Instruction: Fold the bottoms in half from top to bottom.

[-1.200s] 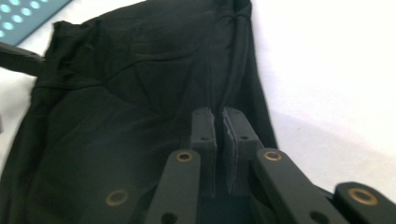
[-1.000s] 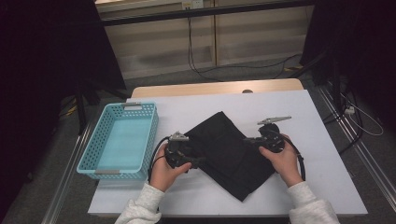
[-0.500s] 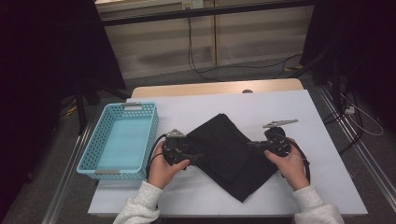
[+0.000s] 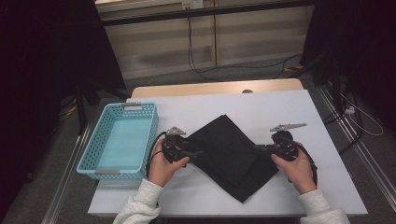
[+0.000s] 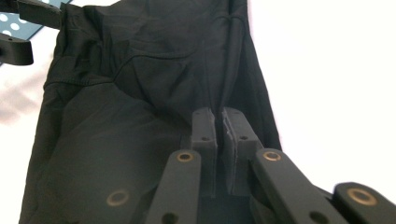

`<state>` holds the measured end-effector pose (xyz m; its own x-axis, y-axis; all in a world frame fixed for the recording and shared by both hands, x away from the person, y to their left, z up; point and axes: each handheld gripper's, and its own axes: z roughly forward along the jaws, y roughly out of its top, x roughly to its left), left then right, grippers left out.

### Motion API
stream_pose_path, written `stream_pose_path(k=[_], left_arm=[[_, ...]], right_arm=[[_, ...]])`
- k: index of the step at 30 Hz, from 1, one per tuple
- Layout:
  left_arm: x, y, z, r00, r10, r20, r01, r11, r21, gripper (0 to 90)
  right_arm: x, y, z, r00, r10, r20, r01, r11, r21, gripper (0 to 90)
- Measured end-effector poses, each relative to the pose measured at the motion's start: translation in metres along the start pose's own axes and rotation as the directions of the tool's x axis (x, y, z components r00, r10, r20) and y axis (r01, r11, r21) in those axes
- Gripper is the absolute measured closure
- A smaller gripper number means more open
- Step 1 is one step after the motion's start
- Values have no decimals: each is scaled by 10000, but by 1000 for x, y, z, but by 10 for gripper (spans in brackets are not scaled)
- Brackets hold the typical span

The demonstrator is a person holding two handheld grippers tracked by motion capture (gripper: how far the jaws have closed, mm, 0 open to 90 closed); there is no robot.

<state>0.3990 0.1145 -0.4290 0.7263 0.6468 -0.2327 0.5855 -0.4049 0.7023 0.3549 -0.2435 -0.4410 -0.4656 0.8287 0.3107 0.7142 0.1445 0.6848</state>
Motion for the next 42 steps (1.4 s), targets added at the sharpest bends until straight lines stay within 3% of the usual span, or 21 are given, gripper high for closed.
stream_pose_path(k=[13,42], left_arm=[[3,1,-3,9999,-16,-156,16,10000,-25,204],[10,3,-1,9991,-125,-401,123,9999,-52,204]], right_arm=[[-3,-12,-18,9999,106,22,-106,9999,-80,846],[0,-25,-36,9999,80,89,-80,10000,51,846]])
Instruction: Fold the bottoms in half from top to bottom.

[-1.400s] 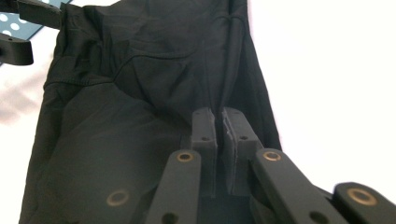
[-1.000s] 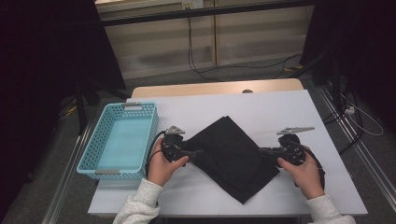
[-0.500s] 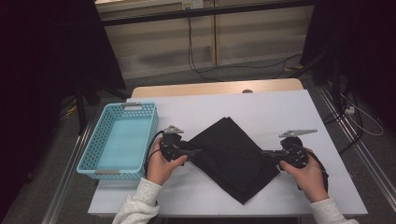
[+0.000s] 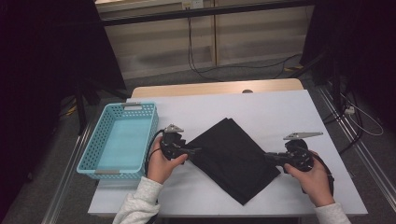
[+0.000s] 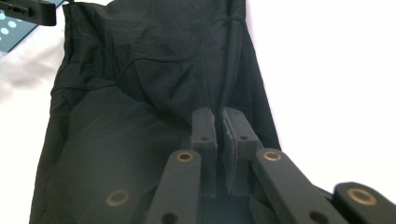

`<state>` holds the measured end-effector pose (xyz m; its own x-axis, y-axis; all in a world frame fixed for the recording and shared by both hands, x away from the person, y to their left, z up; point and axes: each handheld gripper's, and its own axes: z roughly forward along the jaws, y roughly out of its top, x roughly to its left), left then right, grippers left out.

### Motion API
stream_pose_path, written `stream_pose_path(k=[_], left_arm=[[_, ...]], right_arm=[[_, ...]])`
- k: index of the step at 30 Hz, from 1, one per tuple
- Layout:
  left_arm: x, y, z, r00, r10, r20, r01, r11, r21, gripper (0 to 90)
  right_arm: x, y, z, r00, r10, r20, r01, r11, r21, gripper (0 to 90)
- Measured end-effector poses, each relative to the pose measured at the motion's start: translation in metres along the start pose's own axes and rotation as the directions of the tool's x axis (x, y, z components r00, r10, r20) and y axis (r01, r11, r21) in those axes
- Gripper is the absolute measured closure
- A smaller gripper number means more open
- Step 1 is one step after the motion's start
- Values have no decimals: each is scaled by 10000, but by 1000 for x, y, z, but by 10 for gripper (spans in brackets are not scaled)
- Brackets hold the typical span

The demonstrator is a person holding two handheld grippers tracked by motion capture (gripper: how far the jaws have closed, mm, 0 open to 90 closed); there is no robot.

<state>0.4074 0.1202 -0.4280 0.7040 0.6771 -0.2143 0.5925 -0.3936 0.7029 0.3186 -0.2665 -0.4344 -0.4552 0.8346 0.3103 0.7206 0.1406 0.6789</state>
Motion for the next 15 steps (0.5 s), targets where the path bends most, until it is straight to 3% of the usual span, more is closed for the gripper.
stream_pose_path(k=[11,15], left_arm=[[-2,2,2,10000,75,37,-75,10000,-9,204],[-3,3,1,10000,17,74,-16,10000,-85,204]], right_arm=[[-7,-10,7,9979,-26,642,-12,9983,585,843],[-6,-6,-1,9979,1,651,-36,9985,541,846]])
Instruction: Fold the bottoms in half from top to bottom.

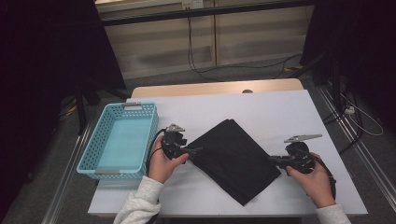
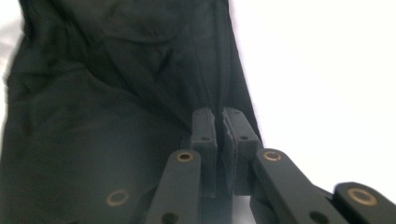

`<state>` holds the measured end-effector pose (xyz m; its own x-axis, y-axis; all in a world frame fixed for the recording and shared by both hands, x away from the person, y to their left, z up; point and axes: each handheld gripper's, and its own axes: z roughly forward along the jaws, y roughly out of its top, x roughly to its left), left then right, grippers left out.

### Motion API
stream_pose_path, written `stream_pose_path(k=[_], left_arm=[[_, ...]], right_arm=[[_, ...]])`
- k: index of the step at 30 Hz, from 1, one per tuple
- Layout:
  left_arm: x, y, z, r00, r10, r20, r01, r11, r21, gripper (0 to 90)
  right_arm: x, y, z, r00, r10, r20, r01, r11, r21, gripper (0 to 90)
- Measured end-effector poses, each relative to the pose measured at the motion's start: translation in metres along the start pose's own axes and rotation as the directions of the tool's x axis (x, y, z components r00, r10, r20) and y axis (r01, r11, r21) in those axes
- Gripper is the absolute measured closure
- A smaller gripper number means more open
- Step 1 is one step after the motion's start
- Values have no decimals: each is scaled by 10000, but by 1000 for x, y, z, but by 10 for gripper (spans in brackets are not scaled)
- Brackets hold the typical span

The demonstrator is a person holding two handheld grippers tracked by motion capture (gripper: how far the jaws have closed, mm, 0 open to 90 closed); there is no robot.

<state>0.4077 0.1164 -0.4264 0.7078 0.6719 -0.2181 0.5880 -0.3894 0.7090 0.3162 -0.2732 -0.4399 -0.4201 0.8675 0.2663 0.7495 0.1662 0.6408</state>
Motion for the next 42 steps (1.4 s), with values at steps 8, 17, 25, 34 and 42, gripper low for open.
stream_pose_path(k=[8,17,25,34,42], left_arm=[[-1,0,0,10000,34,-26,-34,10000,17,204],[0,0,-1,10000,-15,-50,14,10000,-47,204],[0,1,-3,10000,-2,-72,1,10000,-88,204],[0,1,-2,10000,-20,-93,20,10000,-45,205],[4,-2,-3,9998,-85,-164,84,10000,-46,205]], right_arm=[[2,-14,-6,9999,111,46,-113,9989,456,825],[7,-15,1,9951,-416,902,351,9967,726,648],[14,-14,4,9983,-419,414,377,9946,971,819],[16,4,2,9985,-538,-79,540,9977,406,844],[7,17,15,9994,-297,175,296,9995,104,844]])
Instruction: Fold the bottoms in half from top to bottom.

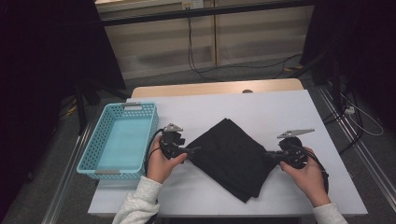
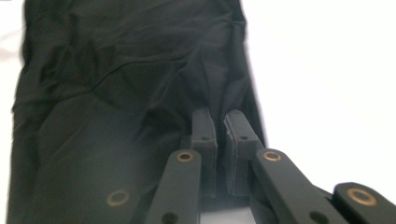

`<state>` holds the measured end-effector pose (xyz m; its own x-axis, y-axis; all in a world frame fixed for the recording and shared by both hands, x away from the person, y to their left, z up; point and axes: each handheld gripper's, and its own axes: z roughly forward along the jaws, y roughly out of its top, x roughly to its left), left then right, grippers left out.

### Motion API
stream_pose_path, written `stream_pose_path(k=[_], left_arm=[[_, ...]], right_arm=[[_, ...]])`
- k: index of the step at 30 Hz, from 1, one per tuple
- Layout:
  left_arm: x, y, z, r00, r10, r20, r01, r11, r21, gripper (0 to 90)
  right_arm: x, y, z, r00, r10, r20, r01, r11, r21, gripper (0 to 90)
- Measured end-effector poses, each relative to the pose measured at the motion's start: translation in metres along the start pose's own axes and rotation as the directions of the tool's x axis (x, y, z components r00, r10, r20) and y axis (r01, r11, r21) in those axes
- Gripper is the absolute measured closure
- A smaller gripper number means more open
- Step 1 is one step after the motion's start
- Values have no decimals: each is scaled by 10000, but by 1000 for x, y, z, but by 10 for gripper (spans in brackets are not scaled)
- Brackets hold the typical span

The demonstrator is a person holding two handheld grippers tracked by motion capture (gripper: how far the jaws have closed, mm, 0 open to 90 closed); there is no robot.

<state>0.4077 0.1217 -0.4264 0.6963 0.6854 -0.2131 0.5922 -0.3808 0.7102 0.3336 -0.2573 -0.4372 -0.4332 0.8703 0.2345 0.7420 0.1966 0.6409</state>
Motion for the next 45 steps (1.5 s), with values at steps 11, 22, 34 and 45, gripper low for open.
stream_pose_path(k=[11,22,34,45], left_arm=[[4,-3,2,9999,-45,-151,46,10000,78,207],[7,-4,1,9996,-49,-278,52,9999,93,206],[8,-5,2,9995,-27,-329,33,9998,171,204],[7,-5,2,9995,-59,-310,63,9999,150,199]], right_arm=[[-11,-9,8,9984,191,525,-186,9998,-94,832],[-13,-9,0,9958,-14,918,85,9970,-770,519],[-3,-21,8,9947,-236,1002,260,9994,-228,551],[-1,-25,10,9991,401,-108,-403,9989,-259,808]])
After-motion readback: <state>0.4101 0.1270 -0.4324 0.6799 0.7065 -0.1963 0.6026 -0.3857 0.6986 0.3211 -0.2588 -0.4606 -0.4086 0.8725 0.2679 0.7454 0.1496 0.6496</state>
